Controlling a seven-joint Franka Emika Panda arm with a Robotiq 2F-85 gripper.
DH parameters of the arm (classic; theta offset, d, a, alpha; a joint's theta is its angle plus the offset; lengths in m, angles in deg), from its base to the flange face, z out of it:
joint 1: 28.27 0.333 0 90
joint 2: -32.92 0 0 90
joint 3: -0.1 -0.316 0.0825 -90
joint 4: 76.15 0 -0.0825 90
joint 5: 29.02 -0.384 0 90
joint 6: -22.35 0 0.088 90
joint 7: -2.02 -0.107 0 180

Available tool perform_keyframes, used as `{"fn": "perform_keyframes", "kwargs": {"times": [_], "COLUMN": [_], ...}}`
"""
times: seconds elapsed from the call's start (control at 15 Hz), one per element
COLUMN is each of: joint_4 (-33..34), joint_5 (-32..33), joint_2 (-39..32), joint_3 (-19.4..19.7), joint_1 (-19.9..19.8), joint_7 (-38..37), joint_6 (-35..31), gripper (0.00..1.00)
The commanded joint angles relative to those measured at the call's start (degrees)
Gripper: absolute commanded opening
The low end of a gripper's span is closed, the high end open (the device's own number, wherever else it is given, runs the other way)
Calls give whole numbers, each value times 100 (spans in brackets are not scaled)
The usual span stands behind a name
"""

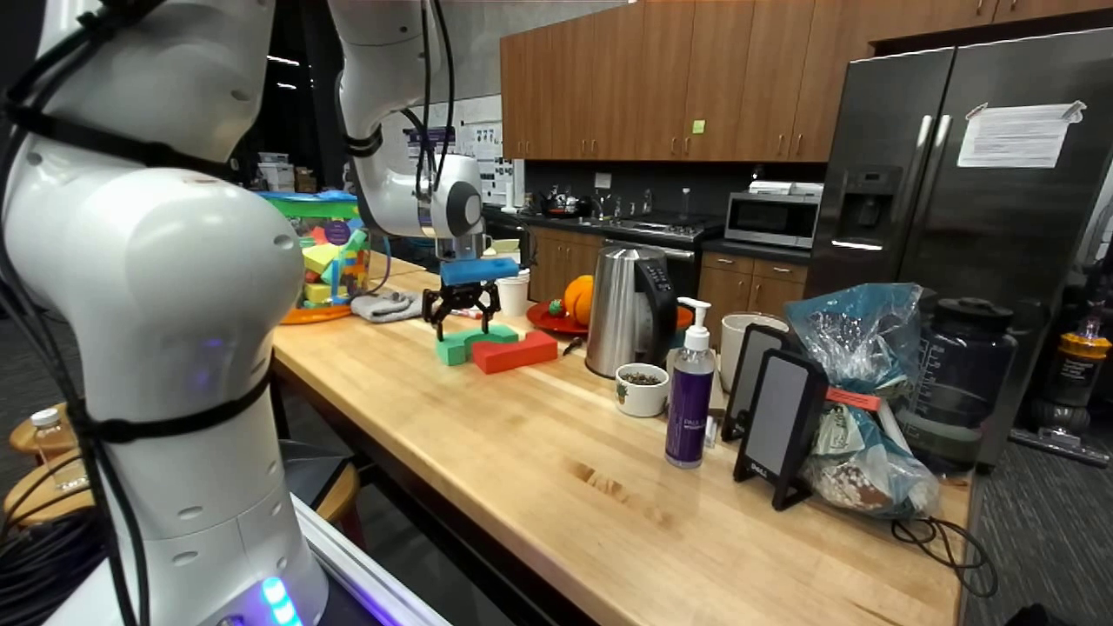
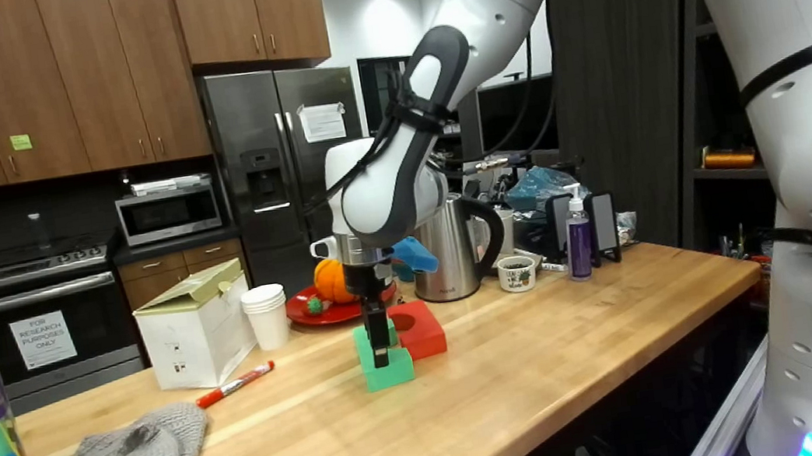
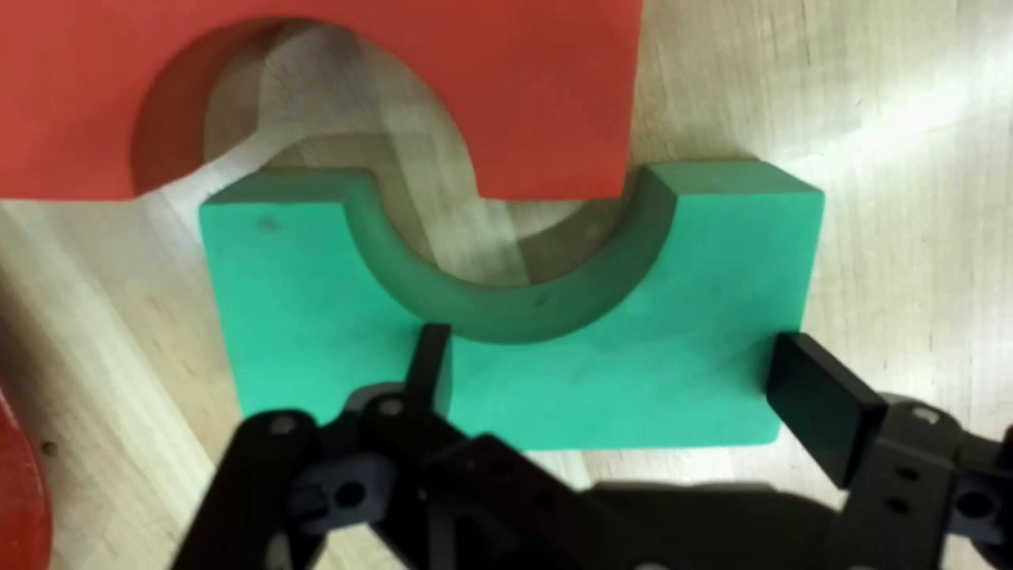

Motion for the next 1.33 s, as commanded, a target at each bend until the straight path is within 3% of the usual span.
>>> {"fn": "perform_keyframes", "kwargs": {"times": [0.0,0.87,1.27], "joint_4": [109,183,150], "joint_5": [44,653,803], "joint_2": [-254,-363,-166], "joint_3": [-60,-14,42], "joint_1": [-28,222,317], "joint_7": [371,1144,1081], "joint_6": [-40,-77,-16], "gripper": [100,100,100]}}
